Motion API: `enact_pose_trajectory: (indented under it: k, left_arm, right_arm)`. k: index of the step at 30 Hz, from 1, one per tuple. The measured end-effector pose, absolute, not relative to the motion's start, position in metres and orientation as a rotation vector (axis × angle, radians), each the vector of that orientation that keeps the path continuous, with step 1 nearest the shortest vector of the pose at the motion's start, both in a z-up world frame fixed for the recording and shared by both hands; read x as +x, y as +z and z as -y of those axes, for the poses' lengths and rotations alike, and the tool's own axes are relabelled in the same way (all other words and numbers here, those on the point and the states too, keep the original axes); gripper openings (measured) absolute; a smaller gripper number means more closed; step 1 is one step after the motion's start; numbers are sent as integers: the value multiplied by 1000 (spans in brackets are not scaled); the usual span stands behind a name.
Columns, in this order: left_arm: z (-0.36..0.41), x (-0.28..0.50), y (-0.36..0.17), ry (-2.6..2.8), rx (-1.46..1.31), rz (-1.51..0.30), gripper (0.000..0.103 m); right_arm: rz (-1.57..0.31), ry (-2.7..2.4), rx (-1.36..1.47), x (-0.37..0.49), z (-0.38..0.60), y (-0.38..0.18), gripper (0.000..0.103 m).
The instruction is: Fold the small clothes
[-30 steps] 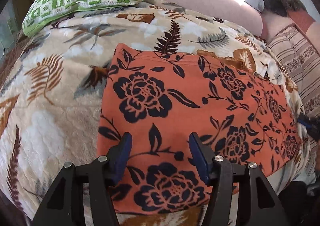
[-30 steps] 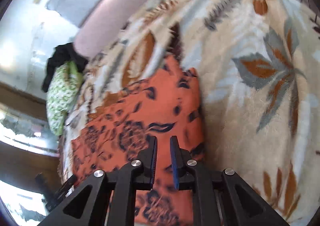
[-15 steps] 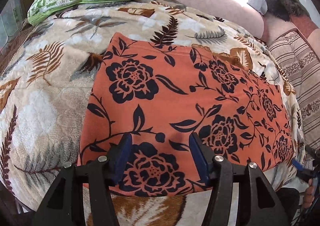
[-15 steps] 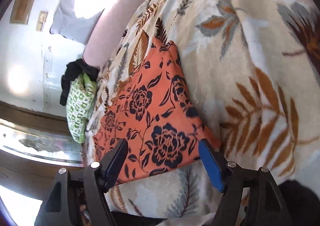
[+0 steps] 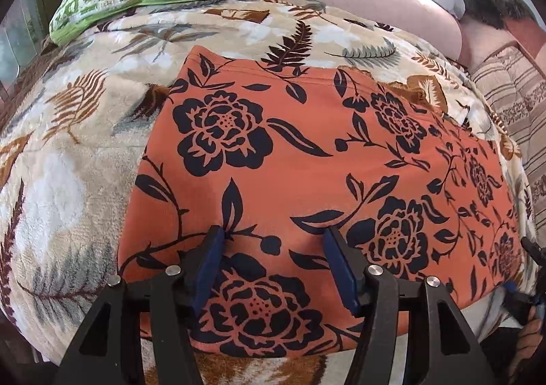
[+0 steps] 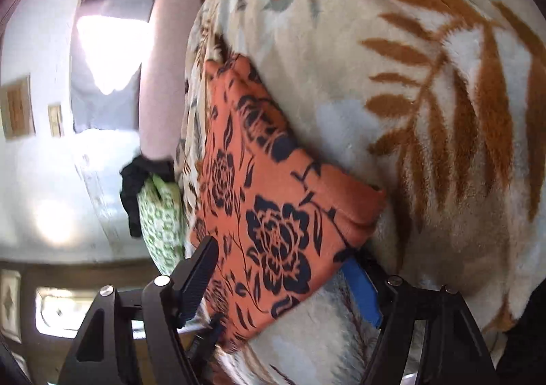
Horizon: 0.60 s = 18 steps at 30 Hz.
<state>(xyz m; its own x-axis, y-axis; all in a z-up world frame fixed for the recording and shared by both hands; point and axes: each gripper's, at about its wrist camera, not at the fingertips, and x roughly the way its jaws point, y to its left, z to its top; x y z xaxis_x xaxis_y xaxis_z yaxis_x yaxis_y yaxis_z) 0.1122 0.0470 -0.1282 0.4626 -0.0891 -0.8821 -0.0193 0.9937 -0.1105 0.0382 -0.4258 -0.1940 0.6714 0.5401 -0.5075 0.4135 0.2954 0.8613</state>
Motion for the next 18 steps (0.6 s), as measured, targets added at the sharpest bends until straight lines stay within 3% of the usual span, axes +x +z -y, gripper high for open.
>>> enact_pose_trajectory:
  k: [1,2,3,7,10,12,13,14,15,16,18]
  left_arm:
    - [-45,112,-129,-42,-98,-1088,63]
    - [-45,113,-129,-41,-94,-1089,63]
    - [-45,113,-128,-40,-97,-1091,63]
    - [-49,111,-123,-37,-121,-1095,63]
    - [-50,111,-118,-35,-151,-1074,63]
    - [-47,115,-124,-34,-121,-1097,63]
    - [-45,116,-127,-31,-100,-1100,63]
    - [-43,115,-129,-30,-82,-1091,64]
    - [-42,114,-129,-31,-71,-1082,64]
    - [-42,113,-129,-31,-66,-1078,65]
    - [-42,113,-129,-34,-64,-1080,66]
  right_arm:
    - [-901,88,1254,42,424,-187,50]
    - [-918,86,1221,45,423,-185,21]
    - [-921,88,1206,47,421,-182,13]
    - [-893,47,999,41,413,-151,9]
    - [-999,18,993,37,417,-178,10]
    - [-997,42,1047,34,421,-185,13]
    - [-982,45,1035,32,423,-179,25]
    - [-967,60,1013,31,425,-171,56]
    - [-957,69,996,30,428,-164,74]
    - [-941,64,978,27,432,-156,83]
    - [-916,63,929,25,441,-141,83]
